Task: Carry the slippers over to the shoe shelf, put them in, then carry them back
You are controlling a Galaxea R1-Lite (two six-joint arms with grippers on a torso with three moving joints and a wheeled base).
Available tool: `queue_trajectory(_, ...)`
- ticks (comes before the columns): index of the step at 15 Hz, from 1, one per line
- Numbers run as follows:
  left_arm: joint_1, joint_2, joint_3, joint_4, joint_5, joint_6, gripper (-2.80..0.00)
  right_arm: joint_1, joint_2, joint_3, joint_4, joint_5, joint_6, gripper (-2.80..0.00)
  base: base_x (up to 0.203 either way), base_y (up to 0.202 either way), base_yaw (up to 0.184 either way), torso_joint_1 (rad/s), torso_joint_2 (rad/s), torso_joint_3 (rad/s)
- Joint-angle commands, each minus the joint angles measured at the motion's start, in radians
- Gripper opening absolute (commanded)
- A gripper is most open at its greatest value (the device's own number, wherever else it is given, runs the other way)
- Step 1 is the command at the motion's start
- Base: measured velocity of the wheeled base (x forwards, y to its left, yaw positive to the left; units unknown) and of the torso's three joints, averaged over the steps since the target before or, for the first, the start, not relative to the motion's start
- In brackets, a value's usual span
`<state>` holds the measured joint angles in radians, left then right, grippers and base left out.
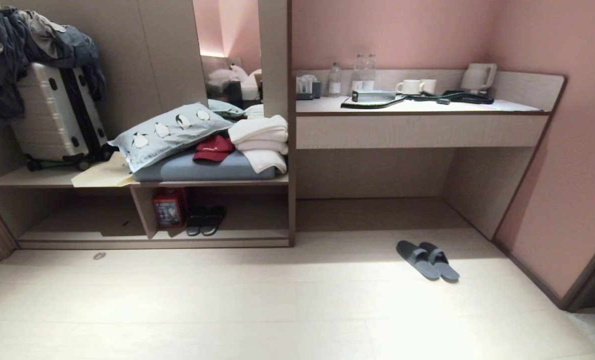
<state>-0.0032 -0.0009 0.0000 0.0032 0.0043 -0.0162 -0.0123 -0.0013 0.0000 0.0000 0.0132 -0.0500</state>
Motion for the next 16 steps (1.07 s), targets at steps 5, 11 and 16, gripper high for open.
queue_trajectory(5, 0.0, 0.001, 0.002, 0.0, 0.0, -0.001, -2.8, 0.0, -0.002, 0.002, 0.0, 0.001, -0.001, -2.8, -0.198, 0.0, 0.003, 0.003, 0.0, 0.001)
queue_trajectory(11, 0.0, 0.001, 0.002, 0.0, 0.0, 0.0, -2.8, 0.0, -0.002, 0.002, 0.0, 0.002, -0.001, -2.8, -0.196, 0.0, 0.001, 0.001, 0.0, 0.004)
queue_trajectory(16, 0.0, 0.001, 0.002, 0.0, 0.0, 0.001, -2.8, 0.0, -0.002, 0.002, 0.0, 0.001, -0.001, -2.8, -0.194, 0.0, 0.002, 0.004, 0.0, 0.002)
